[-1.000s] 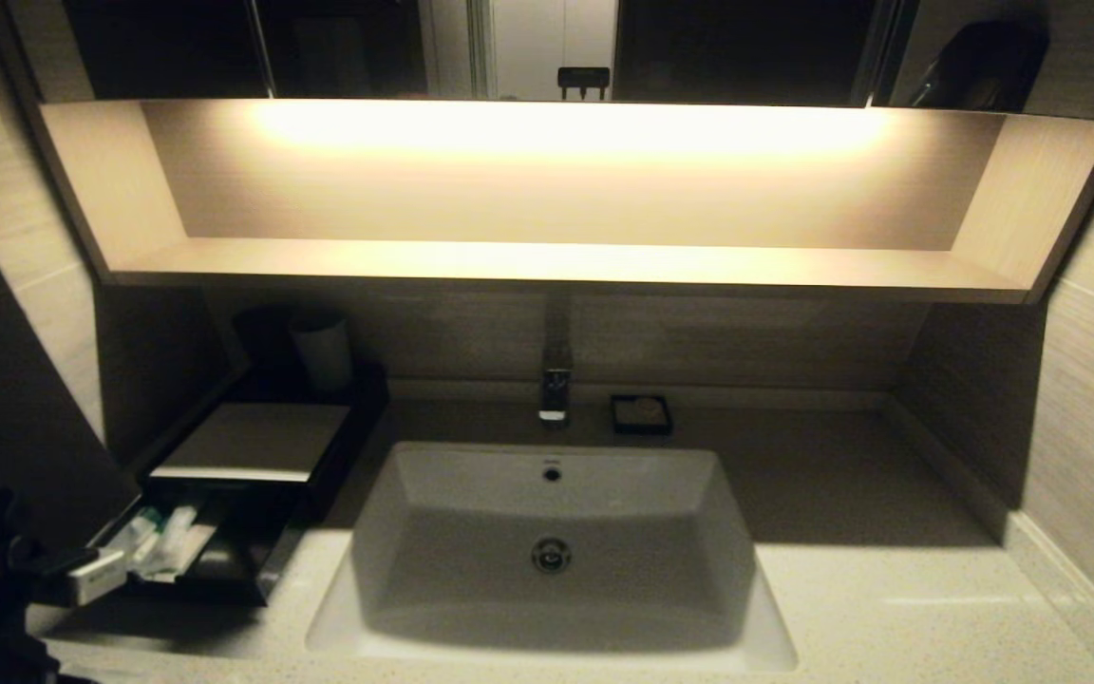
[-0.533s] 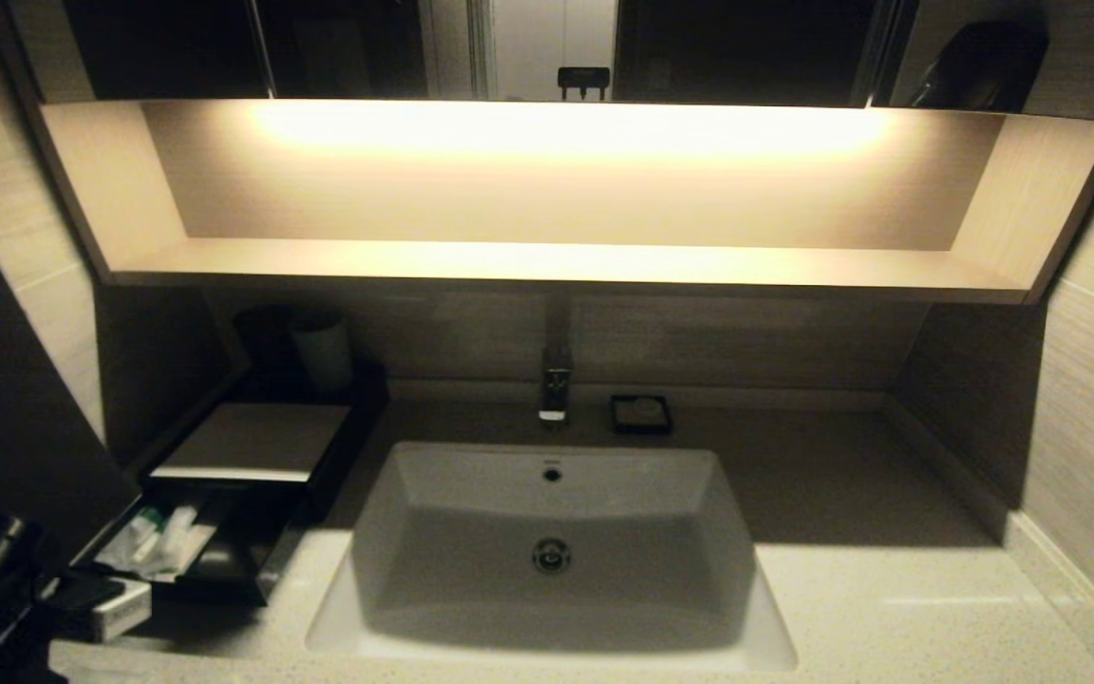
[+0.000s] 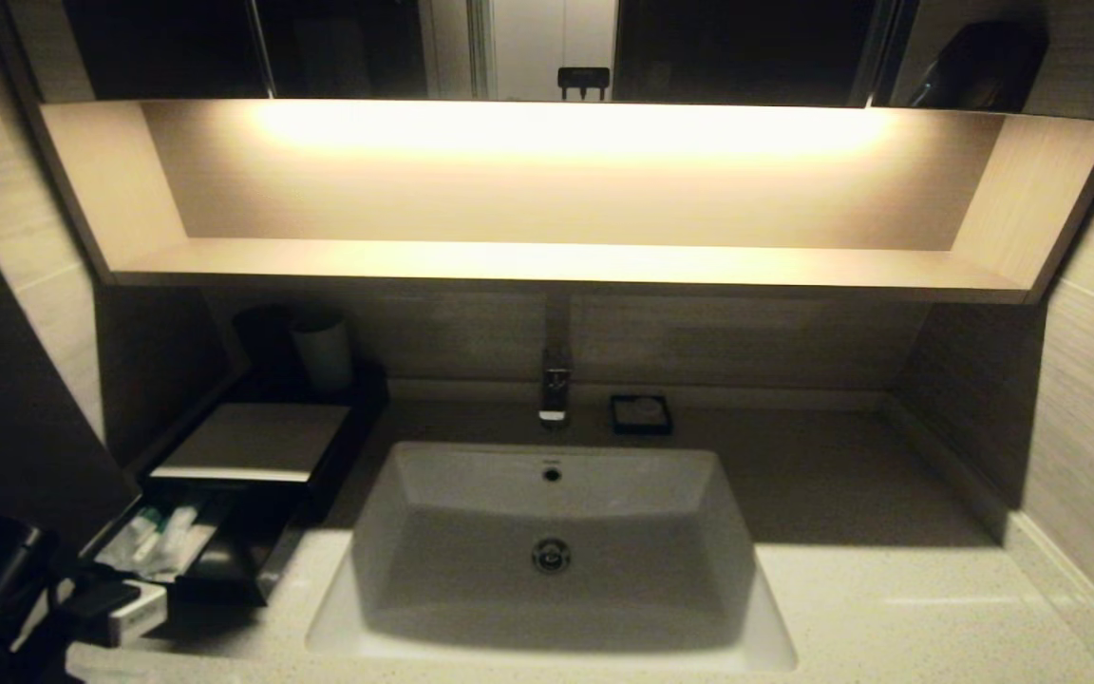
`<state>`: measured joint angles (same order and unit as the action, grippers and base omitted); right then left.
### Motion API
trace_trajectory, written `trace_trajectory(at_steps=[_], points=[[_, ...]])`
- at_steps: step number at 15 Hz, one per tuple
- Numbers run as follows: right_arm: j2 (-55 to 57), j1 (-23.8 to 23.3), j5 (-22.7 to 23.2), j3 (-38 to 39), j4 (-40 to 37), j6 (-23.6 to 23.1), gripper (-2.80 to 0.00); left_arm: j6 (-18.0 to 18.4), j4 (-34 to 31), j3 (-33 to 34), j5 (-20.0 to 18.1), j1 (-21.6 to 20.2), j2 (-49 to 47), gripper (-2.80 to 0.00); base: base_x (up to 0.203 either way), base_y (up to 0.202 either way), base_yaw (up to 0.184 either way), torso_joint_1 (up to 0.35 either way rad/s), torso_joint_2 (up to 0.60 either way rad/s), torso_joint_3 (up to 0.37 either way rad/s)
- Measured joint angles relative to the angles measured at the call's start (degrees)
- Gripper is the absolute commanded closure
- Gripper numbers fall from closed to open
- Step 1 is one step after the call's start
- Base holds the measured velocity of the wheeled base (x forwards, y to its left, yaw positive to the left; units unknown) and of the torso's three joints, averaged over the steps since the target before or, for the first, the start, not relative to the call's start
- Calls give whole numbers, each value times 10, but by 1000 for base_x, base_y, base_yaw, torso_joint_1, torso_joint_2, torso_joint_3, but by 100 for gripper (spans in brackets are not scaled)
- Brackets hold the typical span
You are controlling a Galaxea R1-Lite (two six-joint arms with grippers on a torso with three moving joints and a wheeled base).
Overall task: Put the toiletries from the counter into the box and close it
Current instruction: Pick up the bathroom toiletry
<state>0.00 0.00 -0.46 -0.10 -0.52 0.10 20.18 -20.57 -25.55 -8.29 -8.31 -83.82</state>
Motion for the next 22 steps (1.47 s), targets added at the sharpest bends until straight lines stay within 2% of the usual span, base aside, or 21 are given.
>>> trace_trajectory(at_steps=[5, 6, 18, 22], points=[[0, 0, 0, 0, 0, 0, 0, 1, 21, 5, 0, 0, -9, 0, 0, 0, 0, 0, 0, 0], [0, 0, 0, 0, 0, 0, 0, 1, 21, 6, 0, 0, -10, -280, 0, 0, 0, 0, 0, 0], [0, 0, 0, 0, 0, 0, 0, 2, 46, 20, 4, 0, -36, -280, 0, 0, 0, 0, 0, 0], [0, 0, 0, 0, 0, 0, 0, 2, 76, 25, 5, 0, -54, -280, 0, 0, 0, 0, 0, 0]])
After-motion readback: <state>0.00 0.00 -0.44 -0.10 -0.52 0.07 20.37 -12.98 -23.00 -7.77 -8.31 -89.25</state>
